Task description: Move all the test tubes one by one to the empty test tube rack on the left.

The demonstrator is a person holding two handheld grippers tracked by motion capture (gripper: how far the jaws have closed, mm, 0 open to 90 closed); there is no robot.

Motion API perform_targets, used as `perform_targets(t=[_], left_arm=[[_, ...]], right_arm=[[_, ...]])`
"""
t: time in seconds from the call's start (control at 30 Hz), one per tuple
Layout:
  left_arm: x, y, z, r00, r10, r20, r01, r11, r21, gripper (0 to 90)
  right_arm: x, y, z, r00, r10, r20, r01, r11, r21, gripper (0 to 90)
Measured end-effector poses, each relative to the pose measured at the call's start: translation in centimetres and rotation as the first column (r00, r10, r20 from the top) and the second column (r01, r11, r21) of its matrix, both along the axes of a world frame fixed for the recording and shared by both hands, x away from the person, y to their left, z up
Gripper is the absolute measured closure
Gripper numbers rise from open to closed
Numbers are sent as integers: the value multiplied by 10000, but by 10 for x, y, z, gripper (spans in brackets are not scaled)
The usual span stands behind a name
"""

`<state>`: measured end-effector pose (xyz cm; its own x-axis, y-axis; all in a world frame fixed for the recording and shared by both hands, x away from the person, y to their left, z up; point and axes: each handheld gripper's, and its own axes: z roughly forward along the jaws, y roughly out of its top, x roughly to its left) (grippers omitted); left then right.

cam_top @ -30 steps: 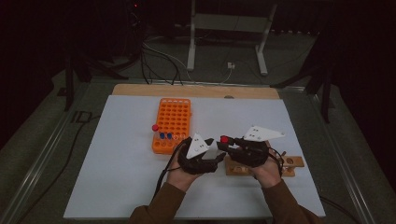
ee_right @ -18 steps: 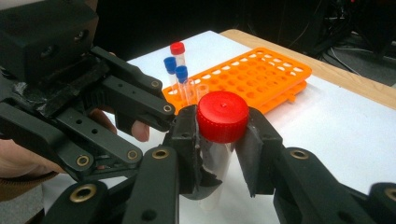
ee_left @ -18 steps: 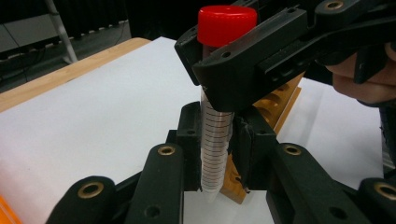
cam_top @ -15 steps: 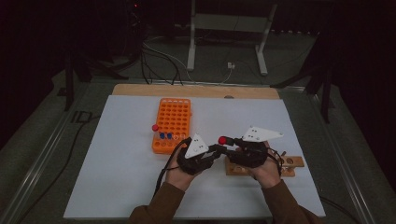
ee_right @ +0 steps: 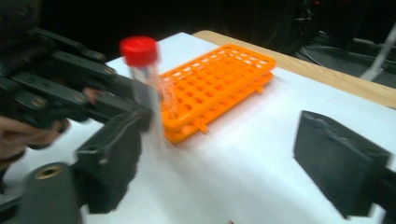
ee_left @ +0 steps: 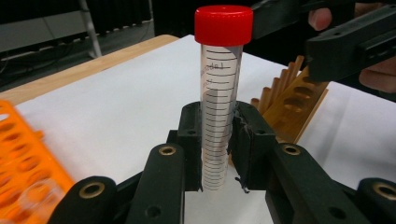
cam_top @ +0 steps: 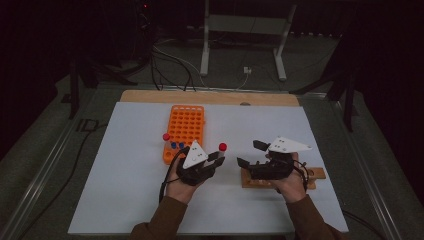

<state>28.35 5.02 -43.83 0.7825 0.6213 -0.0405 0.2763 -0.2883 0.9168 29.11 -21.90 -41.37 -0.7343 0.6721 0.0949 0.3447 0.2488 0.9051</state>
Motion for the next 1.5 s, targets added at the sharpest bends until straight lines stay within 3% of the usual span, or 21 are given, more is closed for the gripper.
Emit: perform_targets(t=[0.17, 0.87, 1.13, 1.5], left_arm=[[-1, 17, 0, 9995, 326, 3, -326, 9995, -18, 749], [-4, 70, 1, 9908, 1345, 182, -1341, 9908, -180, 748], [-4, 91, 1, 9813, 1890, 351, -1879, 9817, -322, 747], [0, 113, -4, 9624, 2662, 544, -2647, 9637, -338, 747]], right_arm=[[1, -10, -4, 9999, -52, -158, 55, 9998, 170, 21], [-2, -34, -10, 9979, -644, -92, 646, 9978, 174, 0], [-4, -41, -10, 9971, -761, -91, 763, 9967, 265, 0], [-5, -47, -10, 9962, -863, -68, 865, 9954, 401, 0]])
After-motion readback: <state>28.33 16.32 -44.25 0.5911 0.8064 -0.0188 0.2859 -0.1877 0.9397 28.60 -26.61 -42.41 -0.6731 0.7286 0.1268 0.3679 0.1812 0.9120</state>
